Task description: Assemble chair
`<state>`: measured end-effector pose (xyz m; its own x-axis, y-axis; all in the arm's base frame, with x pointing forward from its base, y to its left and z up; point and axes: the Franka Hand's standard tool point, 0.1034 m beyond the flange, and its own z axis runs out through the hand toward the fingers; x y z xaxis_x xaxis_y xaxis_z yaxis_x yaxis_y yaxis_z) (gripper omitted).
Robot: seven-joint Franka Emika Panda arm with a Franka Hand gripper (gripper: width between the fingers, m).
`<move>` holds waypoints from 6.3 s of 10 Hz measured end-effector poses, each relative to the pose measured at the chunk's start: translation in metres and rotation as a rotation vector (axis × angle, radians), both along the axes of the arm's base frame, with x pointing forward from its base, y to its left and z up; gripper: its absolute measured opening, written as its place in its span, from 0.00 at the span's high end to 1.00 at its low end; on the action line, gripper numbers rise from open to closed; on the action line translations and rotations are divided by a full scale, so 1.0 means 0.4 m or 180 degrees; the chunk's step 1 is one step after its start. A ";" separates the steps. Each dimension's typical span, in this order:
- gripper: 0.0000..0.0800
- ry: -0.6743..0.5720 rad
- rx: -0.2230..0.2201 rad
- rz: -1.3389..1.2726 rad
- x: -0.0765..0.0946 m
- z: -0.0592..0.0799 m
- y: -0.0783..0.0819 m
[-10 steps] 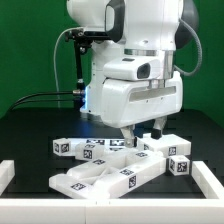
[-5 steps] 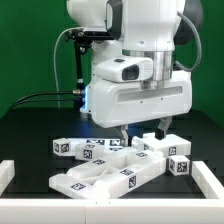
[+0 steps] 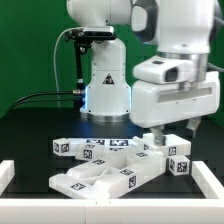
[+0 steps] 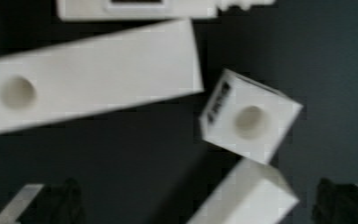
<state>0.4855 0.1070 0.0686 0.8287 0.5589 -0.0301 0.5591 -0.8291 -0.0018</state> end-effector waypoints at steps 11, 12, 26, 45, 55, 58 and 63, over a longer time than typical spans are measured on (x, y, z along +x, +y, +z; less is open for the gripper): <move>0.19 -0.0043 0.0153 -0.0053 -0.048 -0.147 0.052; 0.22 -0.0052 0.0158 -0.0061 -0.049 -0.149 0.050; 0.64 0.0066 0.0003 0.0476 -0.066 0.094 -0.232; 0.64 0.0396 0.0306 0.1494 -0.254 -0.145 -0.704; 0.19 0.0281 0.0007 0.0595 -0.088 0.005 -0.526; 0.19 0.0191 -0.0020 0.0534 -0.033 0.004 -0.485; 0.19 0.0179 -0.0007 0.0278 -0.033 0.000 -0.483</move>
Offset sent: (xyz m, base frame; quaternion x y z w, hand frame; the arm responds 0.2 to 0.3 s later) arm -0.0162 0.0240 -0.0291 0.0189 0.0294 0.0471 0.9983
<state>0.4722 -0.0864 0.0687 0.7738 0.6288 -0.0765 0.6283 -0.7773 -0.0336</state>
